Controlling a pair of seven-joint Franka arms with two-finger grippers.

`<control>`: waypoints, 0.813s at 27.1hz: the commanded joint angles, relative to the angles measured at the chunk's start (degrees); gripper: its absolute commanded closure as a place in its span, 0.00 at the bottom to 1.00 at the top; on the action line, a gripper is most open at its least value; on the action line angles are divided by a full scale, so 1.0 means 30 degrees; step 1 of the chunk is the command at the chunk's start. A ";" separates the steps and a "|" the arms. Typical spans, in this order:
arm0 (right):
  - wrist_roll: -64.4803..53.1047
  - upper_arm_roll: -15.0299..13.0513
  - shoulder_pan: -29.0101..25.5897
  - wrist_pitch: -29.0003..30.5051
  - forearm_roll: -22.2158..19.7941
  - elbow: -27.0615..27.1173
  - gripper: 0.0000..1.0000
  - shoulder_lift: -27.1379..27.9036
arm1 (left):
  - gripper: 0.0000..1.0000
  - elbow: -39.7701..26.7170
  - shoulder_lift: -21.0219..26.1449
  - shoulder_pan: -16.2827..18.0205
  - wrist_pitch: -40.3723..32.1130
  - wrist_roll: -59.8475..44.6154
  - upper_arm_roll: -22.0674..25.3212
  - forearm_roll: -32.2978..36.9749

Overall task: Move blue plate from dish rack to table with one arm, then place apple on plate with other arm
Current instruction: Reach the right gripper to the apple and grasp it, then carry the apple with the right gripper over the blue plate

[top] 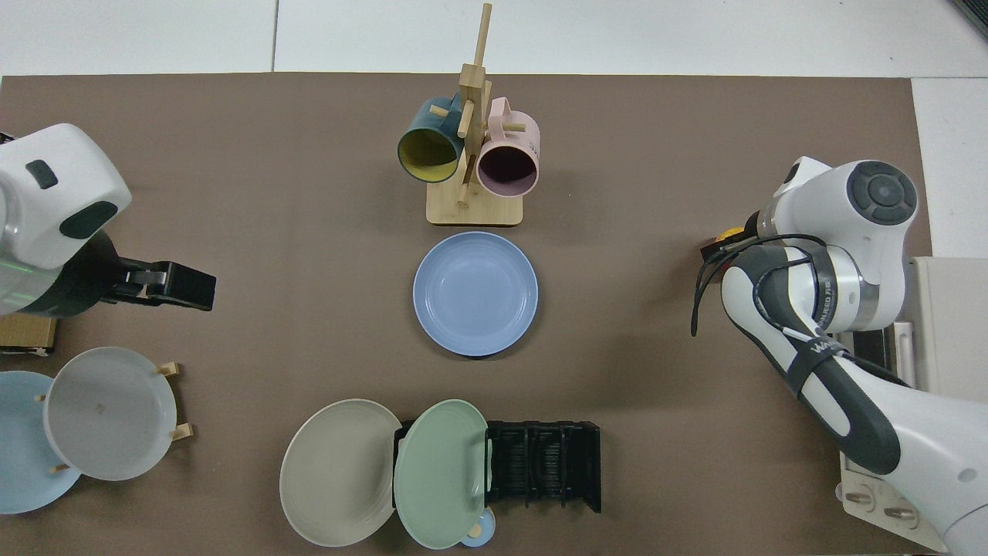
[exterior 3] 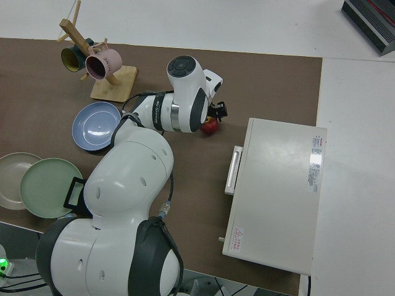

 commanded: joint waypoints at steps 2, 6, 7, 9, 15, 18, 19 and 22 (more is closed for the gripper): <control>-0.1157 0.0084 -0.0092 0.0360 -0.0016 -0.0248 1.00 -0.0185 | 0.00 -0.0306 -0.0386 0.0147 0.0148 0.0146 0.0006 -0.0294; -0.1098 0.0113 -0.0091 -0.0516 0.0364 0.0570 1.00 -0.0067 | 0.00 -0.0306 -0.0386 0.0147 0.0148 0.0146 0.0006 -0.0294; -0.0836 0.0114 0.0170 -0.1129 0.0423 0.1008 1.00 -0.0125 | 0.00 -0.0306 -0.0415 0.0147 0.0148 0.0146 0.0006 -0.0294; -0.0018 0.0085 0.1076 -0.2505 0.0715 0.2149 1.00 -0.0184 | 0.00 -0.0306 -0.0386 0.0147 0.0147 0.0146 0.0006 -0.0294; 0.4197 0.0114 0.3243 -0.4474 0.0746 0.3619 1.00 -0.1208 | 0.00 -0.0306 -0.0415 0.0147 0.0148 0.0146 0.0006 -0.0294; 0.6104 0.0114 0.4825 -0.4679 0.0658 0.3649 1.00 -0.1707 | 0.00 -0.0306 -0.0415 0.0147 0.0148 0.0146 0.0006 -0.0294; 0.6719 0.0085 0.5323 -0.4738 0.0687 0.3649 1.00 -0.1766 | 0.00 -0.0306 -0.0444 0.0147 0.0148 0.0146 0.0006 -0.0294; 0.9061 0.0055 0.7022 -0.4739 0.0746 0.3708 1.00 -0.1825 | 0.00 -0.0306 -0.0444 0.0147 0.0148 0.0146 0.0006 -0.0294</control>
